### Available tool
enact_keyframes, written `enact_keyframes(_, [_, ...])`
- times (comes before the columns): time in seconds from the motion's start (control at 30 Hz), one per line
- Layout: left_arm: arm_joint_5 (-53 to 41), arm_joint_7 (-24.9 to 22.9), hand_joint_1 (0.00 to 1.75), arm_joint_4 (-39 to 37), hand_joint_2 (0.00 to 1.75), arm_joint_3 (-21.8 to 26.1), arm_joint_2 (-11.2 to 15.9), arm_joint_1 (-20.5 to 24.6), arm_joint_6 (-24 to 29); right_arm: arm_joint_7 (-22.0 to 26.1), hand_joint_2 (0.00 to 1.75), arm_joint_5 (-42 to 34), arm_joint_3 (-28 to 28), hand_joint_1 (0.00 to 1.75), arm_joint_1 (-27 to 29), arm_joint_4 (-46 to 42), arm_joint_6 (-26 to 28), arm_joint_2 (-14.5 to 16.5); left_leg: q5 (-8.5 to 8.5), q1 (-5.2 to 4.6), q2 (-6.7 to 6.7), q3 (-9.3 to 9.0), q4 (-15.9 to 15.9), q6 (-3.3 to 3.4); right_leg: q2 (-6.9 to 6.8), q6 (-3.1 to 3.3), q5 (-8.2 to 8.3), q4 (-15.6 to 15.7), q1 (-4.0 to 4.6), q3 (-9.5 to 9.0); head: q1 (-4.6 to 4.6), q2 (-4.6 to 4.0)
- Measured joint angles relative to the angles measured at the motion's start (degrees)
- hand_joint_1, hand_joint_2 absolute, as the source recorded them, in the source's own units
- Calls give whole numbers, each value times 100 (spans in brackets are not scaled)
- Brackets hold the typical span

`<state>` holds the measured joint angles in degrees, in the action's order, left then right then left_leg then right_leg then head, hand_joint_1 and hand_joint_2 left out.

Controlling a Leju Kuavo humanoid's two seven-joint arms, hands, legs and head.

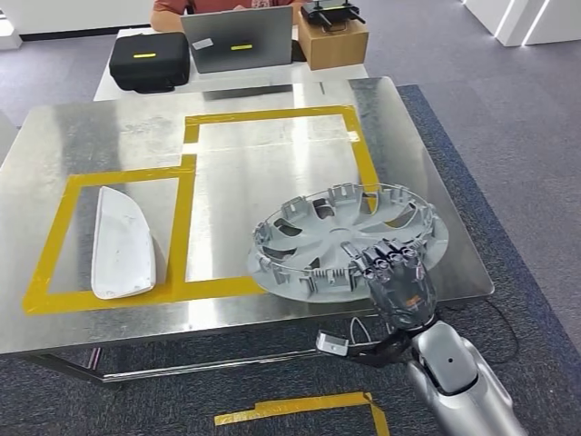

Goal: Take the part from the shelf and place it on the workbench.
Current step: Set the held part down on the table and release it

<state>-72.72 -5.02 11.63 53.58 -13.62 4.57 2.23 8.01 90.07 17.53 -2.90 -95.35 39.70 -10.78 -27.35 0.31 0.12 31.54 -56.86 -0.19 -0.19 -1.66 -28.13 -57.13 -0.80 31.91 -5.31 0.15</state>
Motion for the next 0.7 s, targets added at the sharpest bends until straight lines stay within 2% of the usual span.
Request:
enact_keyframes(0.27, [-31,-3,0,0,0,-61,0,2,-2,166,175,-1,391,175,-186,-1,1,-274,-1,0,0,4,0,0,1,1,-2,0,0,3,0,0])
enact_keyframes(0.33, [-33,-3,0,0,0,-80,0,2,-1,412,175,-2,415,175,-192,-36,1,-277,-1,0,0,4,0,1,1,1,-2,0,0,3,0,0])
enact_keyframes(0.47, [-56,-14,0,0,0,-91,0,4,-1,1281,175,-3,404,175,-128,-210,1,-162,-2,0,0,4,0,1,1,1,-2,0,0,4,1,0])
enact_keyframes(0.53, [-75,-18,0,0,0,-94,0,5,-2,1498,175,-4,362,175,-79,-243,1,-87,-2,0,0,4,0,1,-1,1,-3,0,0,4,2,0])
enact_keyframes(0.7, [-91,-18,0,0,0,-97,0,5,-10,1408,175,-7,262,175,-31,-227,1,-48,-2,-1,0,5,0,1,1,1,-2,0,0,3,0,0])
